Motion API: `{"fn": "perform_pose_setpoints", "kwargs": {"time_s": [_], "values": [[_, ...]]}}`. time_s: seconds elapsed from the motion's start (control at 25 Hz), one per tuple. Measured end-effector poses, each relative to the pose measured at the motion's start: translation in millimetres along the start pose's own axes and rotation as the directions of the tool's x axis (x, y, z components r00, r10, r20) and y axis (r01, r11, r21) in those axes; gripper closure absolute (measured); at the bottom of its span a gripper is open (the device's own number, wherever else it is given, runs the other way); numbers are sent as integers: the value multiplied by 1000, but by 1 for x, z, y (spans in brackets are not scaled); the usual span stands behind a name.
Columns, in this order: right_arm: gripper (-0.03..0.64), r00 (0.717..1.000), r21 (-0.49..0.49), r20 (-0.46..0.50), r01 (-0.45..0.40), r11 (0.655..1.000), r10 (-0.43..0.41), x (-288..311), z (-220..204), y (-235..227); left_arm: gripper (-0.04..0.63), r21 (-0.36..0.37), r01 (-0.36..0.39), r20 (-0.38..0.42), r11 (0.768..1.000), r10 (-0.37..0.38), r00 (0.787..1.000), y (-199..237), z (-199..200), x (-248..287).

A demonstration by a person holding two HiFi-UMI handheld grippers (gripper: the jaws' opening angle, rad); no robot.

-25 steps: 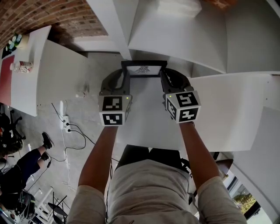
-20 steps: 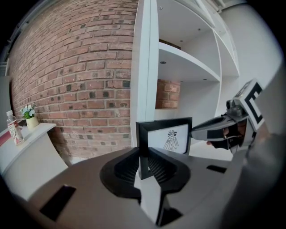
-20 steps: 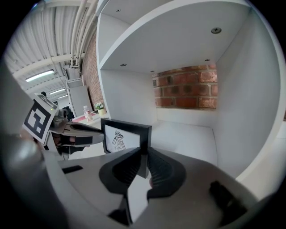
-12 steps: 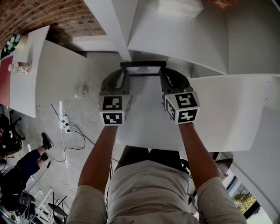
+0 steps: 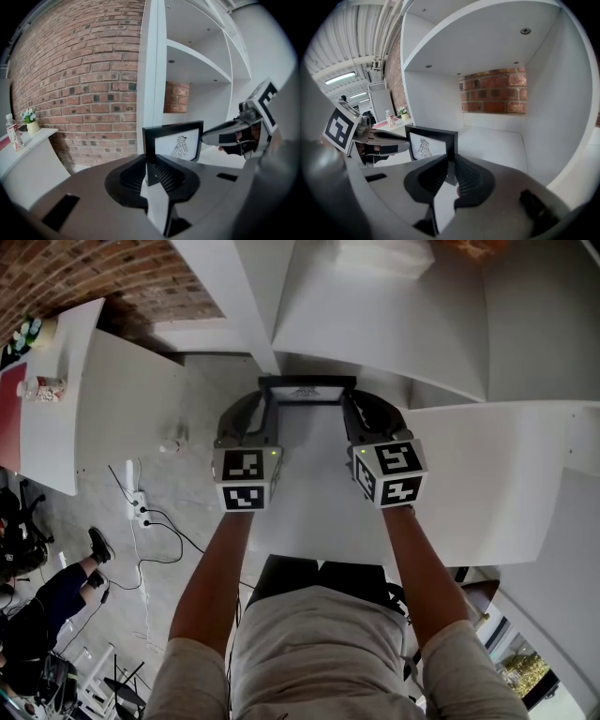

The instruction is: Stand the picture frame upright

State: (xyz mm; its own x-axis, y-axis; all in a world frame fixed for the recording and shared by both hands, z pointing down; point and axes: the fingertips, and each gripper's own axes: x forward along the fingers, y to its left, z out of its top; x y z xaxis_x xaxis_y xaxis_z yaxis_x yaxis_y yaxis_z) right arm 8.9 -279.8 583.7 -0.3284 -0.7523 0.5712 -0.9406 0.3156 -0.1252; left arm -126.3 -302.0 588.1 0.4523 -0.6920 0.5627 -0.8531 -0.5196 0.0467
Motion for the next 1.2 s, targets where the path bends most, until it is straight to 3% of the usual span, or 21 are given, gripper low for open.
{"fn": "perform_pose_setpoints", "kwargs": {"time_s": [0.24,1.2], "values": [[558,1000,3,5,-6,1000,6,0,1,0,522,50,-3,-3,999,3,1000,-1,4,0],[557,999,19,4,-32,999,32,-8,-3,5,506,42,4,-1,999,-3,1000,-2,0,-15]]}}
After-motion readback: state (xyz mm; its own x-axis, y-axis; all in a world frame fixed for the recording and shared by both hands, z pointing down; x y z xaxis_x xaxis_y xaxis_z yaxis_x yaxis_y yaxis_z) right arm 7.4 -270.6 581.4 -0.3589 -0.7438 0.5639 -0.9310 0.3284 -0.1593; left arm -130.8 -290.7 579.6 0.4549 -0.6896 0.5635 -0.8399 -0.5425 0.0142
